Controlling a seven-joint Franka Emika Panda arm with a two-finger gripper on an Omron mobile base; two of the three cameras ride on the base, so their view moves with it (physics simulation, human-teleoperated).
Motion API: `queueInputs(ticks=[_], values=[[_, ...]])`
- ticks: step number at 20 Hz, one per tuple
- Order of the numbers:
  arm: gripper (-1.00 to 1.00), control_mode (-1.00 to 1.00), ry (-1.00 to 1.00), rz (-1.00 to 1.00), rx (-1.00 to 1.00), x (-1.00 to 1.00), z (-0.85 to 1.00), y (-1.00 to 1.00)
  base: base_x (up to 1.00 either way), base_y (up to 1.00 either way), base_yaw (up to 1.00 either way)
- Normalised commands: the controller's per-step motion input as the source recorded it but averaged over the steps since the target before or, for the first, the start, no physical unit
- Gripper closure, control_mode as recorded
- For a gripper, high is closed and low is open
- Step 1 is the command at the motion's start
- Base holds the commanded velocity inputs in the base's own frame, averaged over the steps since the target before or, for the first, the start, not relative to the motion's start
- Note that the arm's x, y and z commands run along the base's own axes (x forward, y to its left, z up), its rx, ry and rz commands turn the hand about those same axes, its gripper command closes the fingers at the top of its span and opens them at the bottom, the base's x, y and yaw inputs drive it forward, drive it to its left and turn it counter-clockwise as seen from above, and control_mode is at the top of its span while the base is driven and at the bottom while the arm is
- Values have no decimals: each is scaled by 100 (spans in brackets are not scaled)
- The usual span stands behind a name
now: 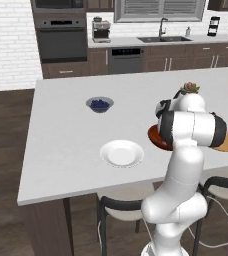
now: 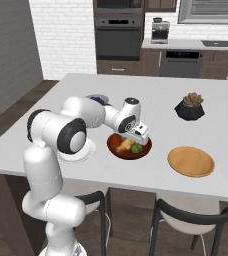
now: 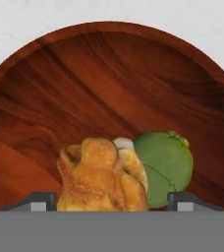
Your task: Pick the chicken drumstick and lime from their plates and place them in the bowl. Then put the bowl in the fridge.
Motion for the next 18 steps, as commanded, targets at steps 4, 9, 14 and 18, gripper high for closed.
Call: queueInputs(ticks=[4,9,14,18], values=[[-100,-100,-2,0,-1,-11,27,1,0,0,0],[-100,-100,-6,-2,-9,-26,54,39,0,0,0],[-100,-100,0,0,-13,-28,18,69,0,0,0],[-100,-100,0,3,-13,-10,0,43,0,0,0]])
